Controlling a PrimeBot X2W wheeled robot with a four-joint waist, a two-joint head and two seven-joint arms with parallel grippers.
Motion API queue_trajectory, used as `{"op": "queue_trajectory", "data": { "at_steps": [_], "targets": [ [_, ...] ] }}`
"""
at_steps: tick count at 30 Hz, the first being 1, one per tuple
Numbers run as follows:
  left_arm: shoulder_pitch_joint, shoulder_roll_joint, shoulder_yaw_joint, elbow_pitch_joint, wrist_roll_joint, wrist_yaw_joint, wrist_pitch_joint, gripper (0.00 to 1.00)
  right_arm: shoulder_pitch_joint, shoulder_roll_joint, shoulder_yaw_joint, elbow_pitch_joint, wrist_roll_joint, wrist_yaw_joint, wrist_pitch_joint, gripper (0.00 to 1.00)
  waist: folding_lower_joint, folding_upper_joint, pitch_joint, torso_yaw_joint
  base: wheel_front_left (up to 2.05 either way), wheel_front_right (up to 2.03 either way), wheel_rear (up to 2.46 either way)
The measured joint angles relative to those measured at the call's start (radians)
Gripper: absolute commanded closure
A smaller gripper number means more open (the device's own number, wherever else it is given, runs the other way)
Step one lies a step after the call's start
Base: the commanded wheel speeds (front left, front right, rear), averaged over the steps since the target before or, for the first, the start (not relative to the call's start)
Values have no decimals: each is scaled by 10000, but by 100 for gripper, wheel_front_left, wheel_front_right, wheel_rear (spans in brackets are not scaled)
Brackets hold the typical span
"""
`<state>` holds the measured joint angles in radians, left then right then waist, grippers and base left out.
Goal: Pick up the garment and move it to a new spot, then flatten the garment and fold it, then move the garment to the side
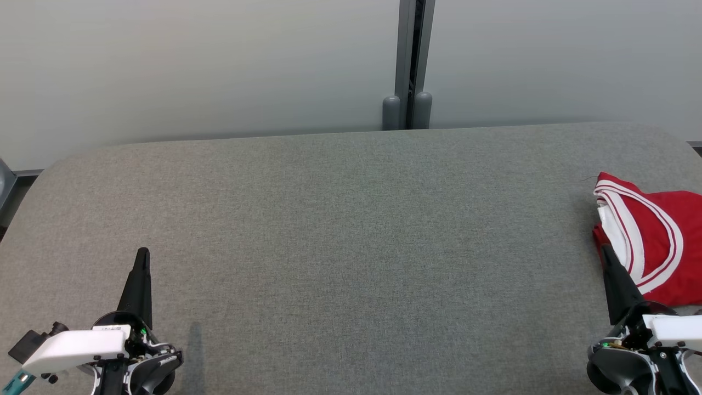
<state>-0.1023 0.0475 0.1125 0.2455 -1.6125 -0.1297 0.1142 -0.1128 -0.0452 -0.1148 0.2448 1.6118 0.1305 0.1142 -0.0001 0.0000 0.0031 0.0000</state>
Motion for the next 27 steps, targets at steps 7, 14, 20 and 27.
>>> {"op": "queue_trajectory", "data": {
  "at_steps": [7,14,20,27],
  "targets": [
    [0,0,0,0,0,0,0,100,0,0,2,0,0,2,0,100,0,0,0,0,0,0,0],
    [0,0,0,0,0,0,0,100,0,-2,2,0,0,2,0,100,1,0,0,0,0,0,0],
    [0,0,0,0,0,0,0,100,0,-2,0,0,0,2,0,100,0,0,0,0,0,0,0],
    [0,0,0,0,0,0,0,100,0,-2,2,0,0,0,0,100,0,0,0,0,0,0,0]
  ]
}}
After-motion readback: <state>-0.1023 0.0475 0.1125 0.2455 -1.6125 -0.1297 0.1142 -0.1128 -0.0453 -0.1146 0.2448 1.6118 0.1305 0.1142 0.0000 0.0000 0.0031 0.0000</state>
